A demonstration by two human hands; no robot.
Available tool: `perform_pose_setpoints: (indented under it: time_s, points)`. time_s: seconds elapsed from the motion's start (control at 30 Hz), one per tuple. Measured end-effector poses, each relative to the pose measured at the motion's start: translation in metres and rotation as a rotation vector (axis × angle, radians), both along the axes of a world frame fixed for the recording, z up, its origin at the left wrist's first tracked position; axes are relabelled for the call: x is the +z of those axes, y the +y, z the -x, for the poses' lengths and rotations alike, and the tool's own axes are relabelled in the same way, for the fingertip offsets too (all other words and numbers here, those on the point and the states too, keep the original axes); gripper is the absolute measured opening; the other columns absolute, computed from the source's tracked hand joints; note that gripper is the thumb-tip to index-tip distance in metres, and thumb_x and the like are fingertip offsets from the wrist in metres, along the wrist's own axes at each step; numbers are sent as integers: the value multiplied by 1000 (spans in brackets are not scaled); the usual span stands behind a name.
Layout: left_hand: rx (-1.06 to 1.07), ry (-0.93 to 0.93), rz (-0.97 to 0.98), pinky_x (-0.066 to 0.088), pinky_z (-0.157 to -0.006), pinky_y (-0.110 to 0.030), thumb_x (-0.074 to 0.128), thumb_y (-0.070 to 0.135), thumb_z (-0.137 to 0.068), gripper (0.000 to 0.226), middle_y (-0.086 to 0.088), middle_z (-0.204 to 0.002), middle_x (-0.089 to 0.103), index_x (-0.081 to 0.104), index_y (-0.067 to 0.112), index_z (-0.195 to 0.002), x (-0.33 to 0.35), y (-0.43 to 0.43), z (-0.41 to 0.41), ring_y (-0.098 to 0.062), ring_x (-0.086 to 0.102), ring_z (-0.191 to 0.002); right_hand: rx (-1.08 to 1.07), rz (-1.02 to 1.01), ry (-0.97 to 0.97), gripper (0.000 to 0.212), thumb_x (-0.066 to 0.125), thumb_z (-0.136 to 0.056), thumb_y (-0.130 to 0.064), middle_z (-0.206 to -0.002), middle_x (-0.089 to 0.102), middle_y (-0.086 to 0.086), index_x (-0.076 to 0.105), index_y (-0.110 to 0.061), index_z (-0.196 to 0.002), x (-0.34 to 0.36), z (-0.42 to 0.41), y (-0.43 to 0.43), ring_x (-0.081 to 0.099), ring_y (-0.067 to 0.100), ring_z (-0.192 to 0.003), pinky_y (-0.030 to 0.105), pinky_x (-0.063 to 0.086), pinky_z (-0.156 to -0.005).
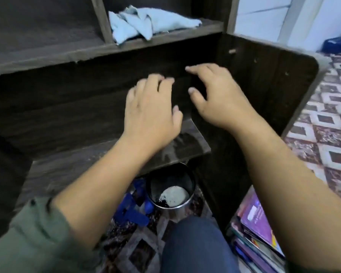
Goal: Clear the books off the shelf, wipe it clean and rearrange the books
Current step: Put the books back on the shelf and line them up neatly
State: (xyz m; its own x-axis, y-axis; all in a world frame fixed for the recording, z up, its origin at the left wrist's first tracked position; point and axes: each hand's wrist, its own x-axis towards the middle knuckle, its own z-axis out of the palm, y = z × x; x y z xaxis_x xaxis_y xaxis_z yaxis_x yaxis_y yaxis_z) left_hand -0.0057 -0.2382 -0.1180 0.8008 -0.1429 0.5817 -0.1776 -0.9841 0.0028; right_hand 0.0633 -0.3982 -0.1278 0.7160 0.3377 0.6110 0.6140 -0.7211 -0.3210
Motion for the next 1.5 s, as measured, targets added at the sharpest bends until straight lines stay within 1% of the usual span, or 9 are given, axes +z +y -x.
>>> perform_pose_setpoints:
  time_s: [0.37,0.6,0.8,0.9,1.0,1.13,1.3,1.4,1.5]
  points:
    - [-421,739,-250,45,-87,-40,52,39,-87,36,-3,-115,51,56,20,-118,-188,-134,63,-26,54,-108,-391,144,695,24,56,-90,-25,-107,65,6,67,-21,-111,-234,182,-161,60,33,-102,42,50,-78]
    - [-606,1015,-579,44,-91,-41,55,31,-90,36,-8,-125,48,48,17,-123,-280,-204,50,-29,49,-118,-572,175,766,42,76,-68,-13,-113,63,18,69,-13,-110,-332,209,-217,61,42,-99,48,53,-78]
    - [-649,950,-623,43,-94,-40,62,20,-86,53,-8,-130,40,36,17,-133,-336,-234,21,-28,41,-123,-655,298,815,90,82,-69,-29,-156,25,15,36,-24,-147,-382,187,-224,23,36,-144,49,24,-112]
    - [-667,892,-628,36,-106,-40,65,19,-83,79,-13,-147,27,20,19,-147,-363,-236,15,-31,28,-136,-701,377,891,96,76,-78,-27,-161,8,12,16,-29,-153,-402,176,-227,7,33,-148,46,12,-117]
    - [-689,941,-655,22,-116,-42,73,29,-82,99,-17,-157,8,5,22,-153,-376,-242,5,-35,10,-146,-751,381,816,88,71,-77,-6,-157,22,15,27,-26,-151,-414,171,-228,22,36,-144,50,24,-112]
    - [-744,954,-556,21,-118,-43,79,36,-76,108,-16,-158,5,4,23,-153,-381,-255,-4,-34,10,-146,-770,331,760,80,66,-76,2,-152,33,16,37,-22,-147,-413,168,-229,34,37,-139,49,33,-106]
    - [-756,950,-425,32,-109,-42,75,22,-81,81,-9,-151,27,28,23,-146,-377,-264,-10,-31,29,-139,-641,276,796,79,84,-66,-19,-139,52,16,52,-22,-138,-397,163,-247,56,37,-119,46,48,-90]
    - [-746,963,-314,43,-99,-40,70,14,-81,58,-3,-134,52,49,26,-134,-371,-265,-28,-29,51,-122,-601,240,892,57,68,-85,-36,-144,50,-1,49,-34,-139,-375,156,-262,54,25,-123,35,42,-95]
    - [-730,985,-326,47,-92,-38,60,10,-85,50,-8,-125,61,54,29,-131,-368,-262,-38,-34,57,-113,-620,189,968,56,69,-82,-47,-136,56,-7,53,-37,-135,-366,150,-275,54,21,-121,33,41,-96]
